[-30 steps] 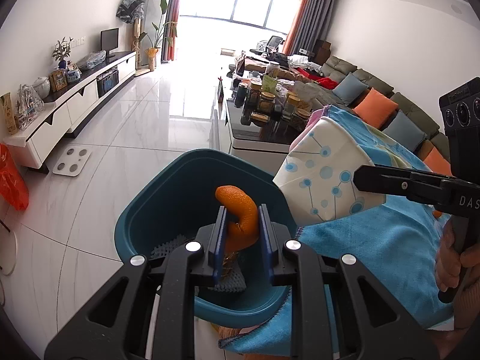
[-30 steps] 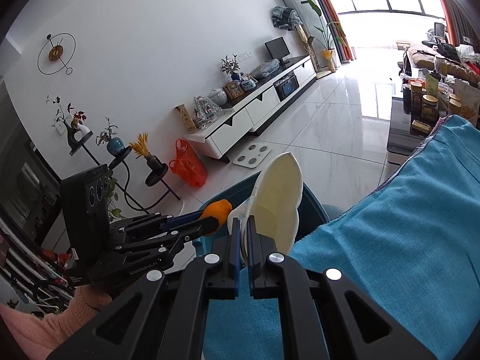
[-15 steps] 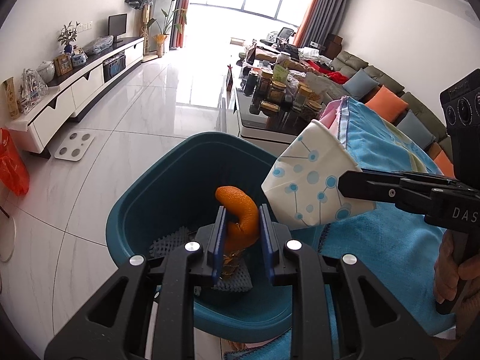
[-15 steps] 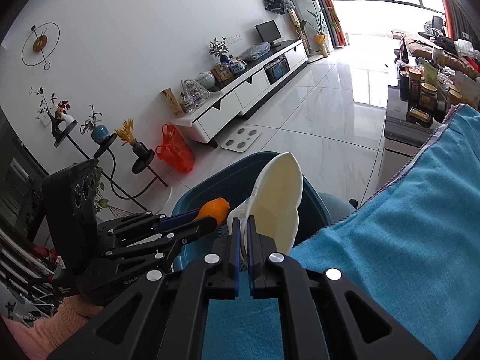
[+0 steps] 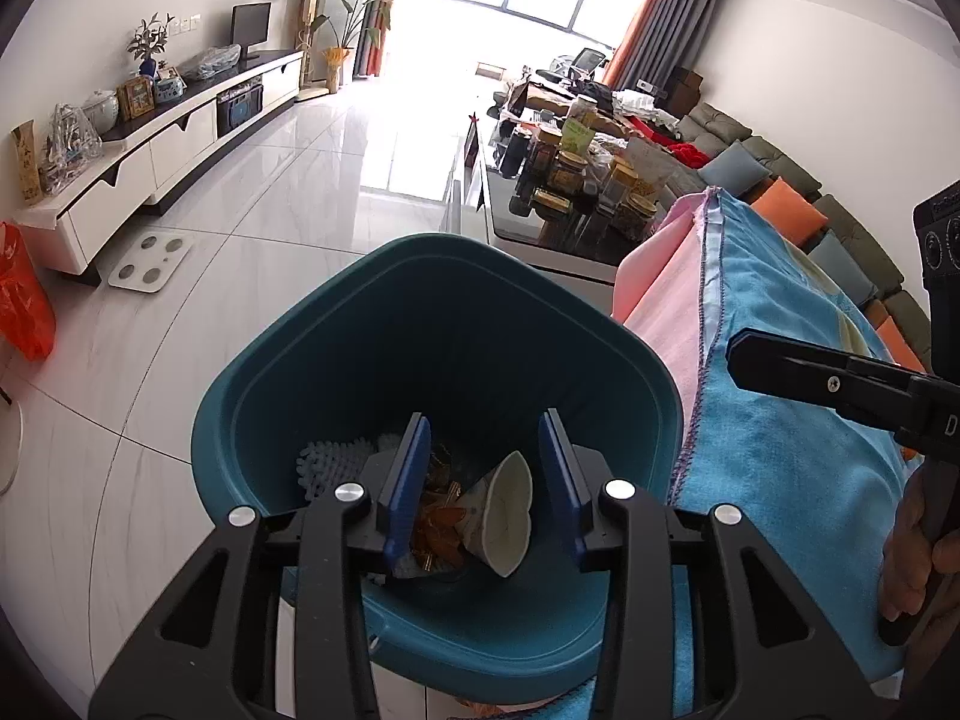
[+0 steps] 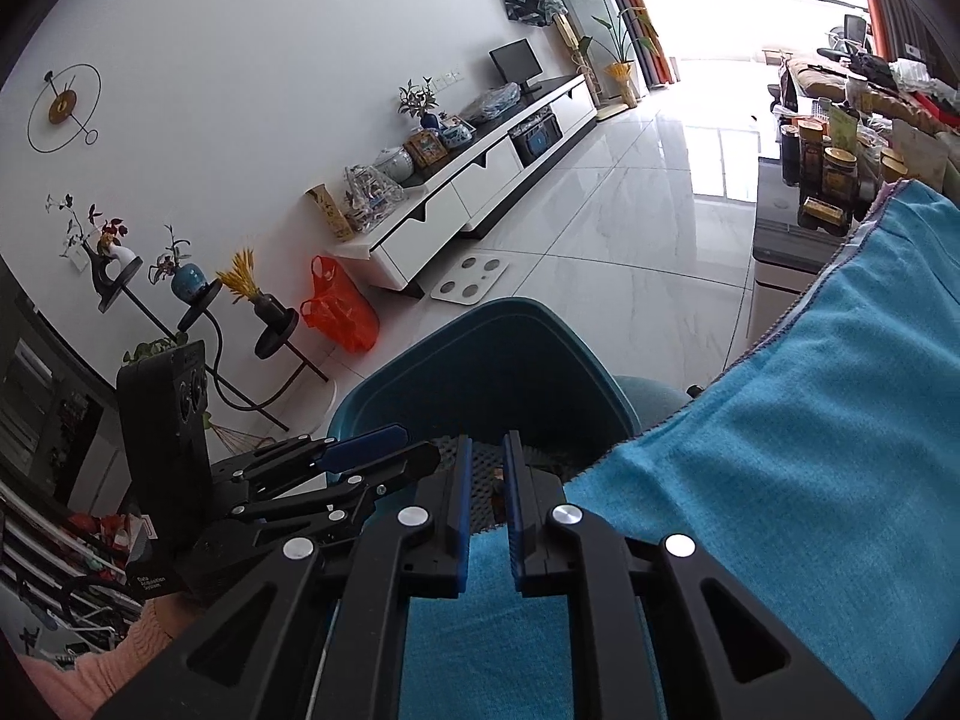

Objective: Collect trash
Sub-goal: 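Move both tools back over the table toward the white tissue and cup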

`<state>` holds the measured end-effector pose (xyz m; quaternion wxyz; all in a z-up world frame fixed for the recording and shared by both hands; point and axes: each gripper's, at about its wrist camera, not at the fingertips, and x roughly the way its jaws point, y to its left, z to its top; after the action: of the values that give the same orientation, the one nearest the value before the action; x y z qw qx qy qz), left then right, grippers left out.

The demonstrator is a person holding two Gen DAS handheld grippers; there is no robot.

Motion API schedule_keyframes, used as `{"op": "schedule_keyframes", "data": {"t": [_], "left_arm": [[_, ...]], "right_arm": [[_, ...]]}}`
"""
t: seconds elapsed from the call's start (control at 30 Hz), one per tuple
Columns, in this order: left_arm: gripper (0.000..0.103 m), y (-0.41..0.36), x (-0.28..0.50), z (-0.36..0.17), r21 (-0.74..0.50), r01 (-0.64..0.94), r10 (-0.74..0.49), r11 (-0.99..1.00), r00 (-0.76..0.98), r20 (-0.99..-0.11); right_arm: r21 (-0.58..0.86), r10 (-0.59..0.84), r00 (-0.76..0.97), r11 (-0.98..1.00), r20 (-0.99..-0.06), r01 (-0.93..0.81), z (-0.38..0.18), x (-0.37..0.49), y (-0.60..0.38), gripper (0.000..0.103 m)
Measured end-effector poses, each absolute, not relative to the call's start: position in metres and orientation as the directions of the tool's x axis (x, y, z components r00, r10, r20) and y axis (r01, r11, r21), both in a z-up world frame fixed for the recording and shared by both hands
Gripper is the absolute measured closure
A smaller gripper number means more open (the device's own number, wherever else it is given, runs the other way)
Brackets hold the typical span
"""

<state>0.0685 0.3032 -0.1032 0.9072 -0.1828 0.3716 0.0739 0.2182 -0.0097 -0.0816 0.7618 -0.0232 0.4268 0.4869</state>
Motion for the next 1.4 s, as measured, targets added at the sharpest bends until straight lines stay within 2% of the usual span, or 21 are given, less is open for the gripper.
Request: {"op": "schedule_keyframes", "data": {"t": [0.2, 0.3, 0.33, 0.57, 1.0, 1.4], "left_arm": [[0.055, 0.286, 0.053, -0.077, -0.269, -0.228, 0.005, 0.936, 0.771, -0.637], [0.049, 0.267, 0.043, -0.059, -0.262, -0.177, -0.016, 0.949, 0.802, -0.597], [0.046, 0.259, 0.040, -0.054, -0.258, -0.156, -0.026, 0.954, 0.811, -0.585], [0.042, 0.184, 0.044, -0.028, -0.223, 0.053, -0.166, 0.973, 0.831, -0.531], [0.042, 0.055, 0.085, -0.029, -0.186, 0.313, -0.363, 0.931, 0.743, -0.563], [0.041, -0.014, 0.143, -0.028, -0.138, 0.398, -0.392, 0.907, 0.676, -0.624]], "right_arm": [[0.387, 0.753, 0.191, 0.517, -0.630, -0.764, -0.065, 0.211, -0.041, 0.088], [0.380, 0.766, 0.220, 0.519, -0.604, -0.766, -0.055, 0.204, -0.064, 0.082], [0.377, 0.768, 0.230, 0.522, -0.597, -0.765, -0.053, 0.203, -0.073, 0.081], [0.355, 0.755, 0.348, 0.594, -0.557, -0.721, -0.038, 0.193, -0.147, 0.075], [0.348, 0.618, 0.564, 0.781, -0.548, -0.518, -0.046, 0.178, -0.293, 0.073], [0.387, 0.455, 0.703, 0.882, -0.546, -0.270, -0.055, 0.196, -0.420, 0.071]]}}
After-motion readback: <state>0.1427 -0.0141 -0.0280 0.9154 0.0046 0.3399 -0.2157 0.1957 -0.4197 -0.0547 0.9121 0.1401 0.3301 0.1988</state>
